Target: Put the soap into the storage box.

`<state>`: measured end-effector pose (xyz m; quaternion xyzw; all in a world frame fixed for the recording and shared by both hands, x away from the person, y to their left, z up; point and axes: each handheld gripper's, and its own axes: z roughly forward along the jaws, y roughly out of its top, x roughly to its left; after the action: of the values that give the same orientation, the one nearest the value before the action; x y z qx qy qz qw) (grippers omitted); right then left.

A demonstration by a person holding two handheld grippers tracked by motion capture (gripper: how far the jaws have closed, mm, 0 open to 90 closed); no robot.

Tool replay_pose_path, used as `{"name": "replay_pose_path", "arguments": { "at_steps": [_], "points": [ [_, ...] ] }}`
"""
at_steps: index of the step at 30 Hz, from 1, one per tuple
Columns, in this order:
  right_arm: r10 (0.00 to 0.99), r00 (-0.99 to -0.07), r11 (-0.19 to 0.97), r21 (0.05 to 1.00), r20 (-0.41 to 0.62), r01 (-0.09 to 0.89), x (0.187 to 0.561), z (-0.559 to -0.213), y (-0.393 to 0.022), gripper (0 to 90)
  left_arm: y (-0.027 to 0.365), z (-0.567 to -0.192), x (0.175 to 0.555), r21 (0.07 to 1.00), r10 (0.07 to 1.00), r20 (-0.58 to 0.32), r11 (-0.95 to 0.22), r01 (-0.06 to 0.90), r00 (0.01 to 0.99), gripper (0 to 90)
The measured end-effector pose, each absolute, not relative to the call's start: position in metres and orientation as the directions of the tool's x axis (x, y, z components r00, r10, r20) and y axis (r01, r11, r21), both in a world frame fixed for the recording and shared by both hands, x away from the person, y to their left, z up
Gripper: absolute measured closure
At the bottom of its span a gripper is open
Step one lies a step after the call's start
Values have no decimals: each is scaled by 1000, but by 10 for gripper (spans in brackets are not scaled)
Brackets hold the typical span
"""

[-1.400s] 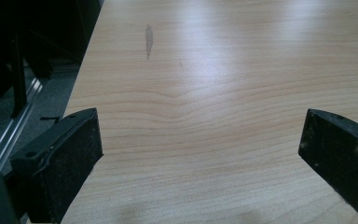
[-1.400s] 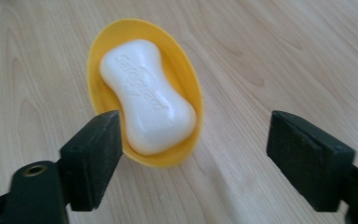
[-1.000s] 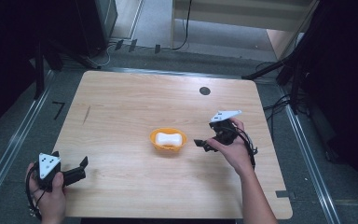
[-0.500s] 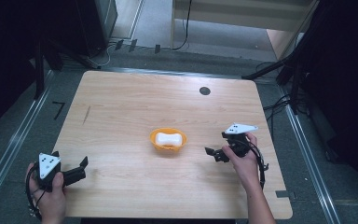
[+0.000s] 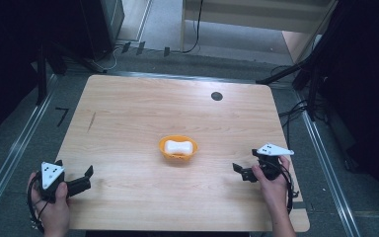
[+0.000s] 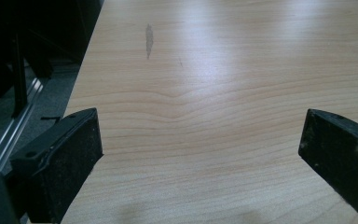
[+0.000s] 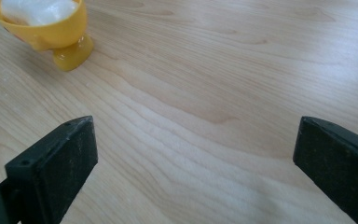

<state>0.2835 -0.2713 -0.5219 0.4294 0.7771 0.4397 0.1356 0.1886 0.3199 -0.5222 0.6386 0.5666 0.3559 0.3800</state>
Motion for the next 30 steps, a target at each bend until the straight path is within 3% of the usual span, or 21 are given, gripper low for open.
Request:
{"name": "replay_pose_path", "arguments": {
  "at_steps": [30],
  "points": [
    [888,-433,105,848,156,519,197,-542,-356,0,320,-522,189,888,995,24,-67,454,100,0]
  ]
}}
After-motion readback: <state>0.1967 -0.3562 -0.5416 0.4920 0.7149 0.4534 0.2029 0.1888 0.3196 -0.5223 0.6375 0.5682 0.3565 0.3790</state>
